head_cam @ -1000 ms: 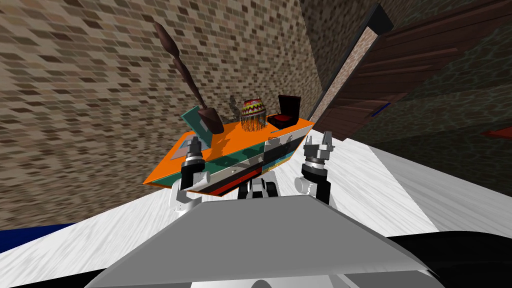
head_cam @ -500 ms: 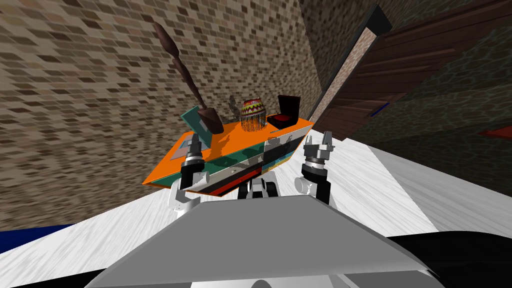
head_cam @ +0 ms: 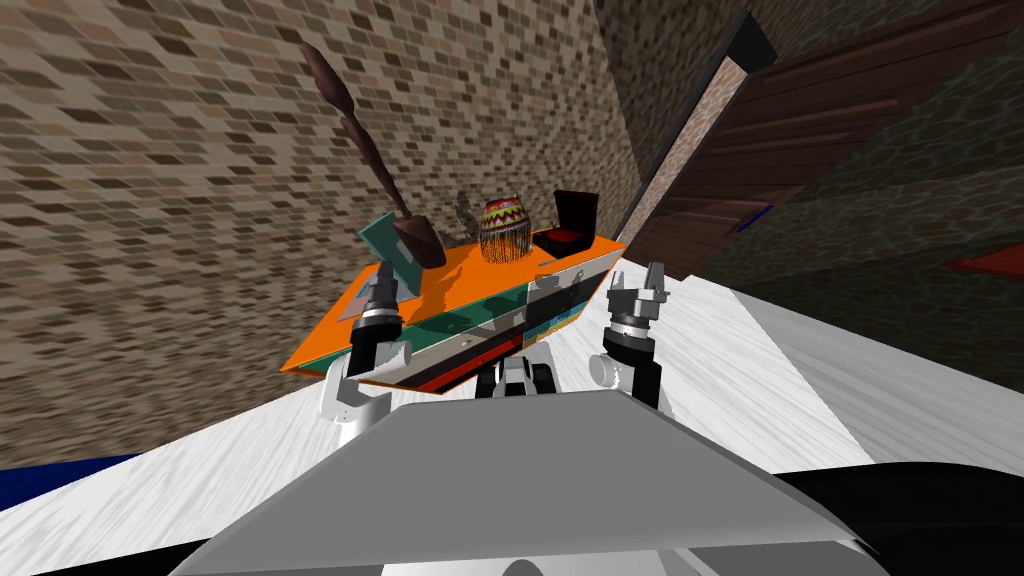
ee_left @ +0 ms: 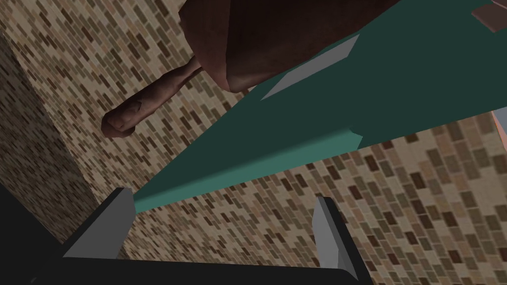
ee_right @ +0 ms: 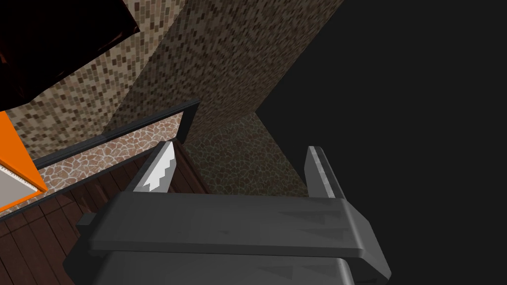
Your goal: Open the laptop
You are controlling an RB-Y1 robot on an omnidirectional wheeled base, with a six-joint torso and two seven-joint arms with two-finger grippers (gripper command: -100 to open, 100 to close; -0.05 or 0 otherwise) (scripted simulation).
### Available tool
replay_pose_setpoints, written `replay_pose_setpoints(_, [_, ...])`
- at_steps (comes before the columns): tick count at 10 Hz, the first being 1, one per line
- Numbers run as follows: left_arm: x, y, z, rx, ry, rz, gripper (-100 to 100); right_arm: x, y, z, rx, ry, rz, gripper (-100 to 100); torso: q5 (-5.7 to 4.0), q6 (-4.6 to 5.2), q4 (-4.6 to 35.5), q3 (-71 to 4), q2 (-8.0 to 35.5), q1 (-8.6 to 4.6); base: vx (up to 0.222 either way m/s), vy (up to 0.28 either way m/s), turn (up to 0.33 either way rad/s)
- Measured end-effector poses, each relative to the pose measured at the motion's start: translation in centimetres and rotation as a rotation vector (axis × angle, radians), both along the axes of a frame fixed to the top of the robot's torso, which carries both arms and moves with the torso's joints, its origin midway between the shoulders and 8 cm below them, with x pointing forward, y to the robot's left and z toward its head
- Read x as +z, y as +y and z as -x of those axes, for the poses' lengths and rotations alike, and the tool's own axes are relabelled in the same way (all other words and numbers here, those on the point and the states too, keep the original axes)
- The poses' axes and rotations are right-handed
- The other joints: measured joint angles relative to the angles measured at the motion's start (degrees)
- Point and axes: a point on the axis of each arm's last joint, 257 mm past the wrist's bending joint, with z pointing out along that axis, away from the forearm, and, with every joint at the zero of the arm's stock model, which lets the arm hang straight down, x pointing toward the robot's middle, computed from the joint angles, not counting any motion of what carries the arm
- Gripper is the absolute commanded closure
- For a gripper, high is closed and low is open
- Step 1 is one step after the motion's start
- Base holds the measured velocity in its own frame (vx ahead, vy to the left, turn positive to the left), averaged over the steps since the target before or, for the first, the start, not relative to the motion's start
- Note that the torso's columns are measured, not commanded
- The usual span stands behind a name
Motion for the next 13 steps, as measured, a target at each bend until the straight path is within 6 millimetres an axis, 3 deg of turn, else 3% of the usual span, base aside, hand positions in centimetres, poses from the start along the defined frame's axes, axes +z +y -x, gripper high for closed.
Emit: replay_pose_setpoints(13, [1.2, 2.8, 0.2, 0.085, 0.127, 0.037, -100, 0.0, 0.0, 0.0, 0.000, 0.000, 0.000, 0, 0.00, 0.00, 0.00, 0.00, -0.01, 0.02, -0.001, -0.004, -0.023])
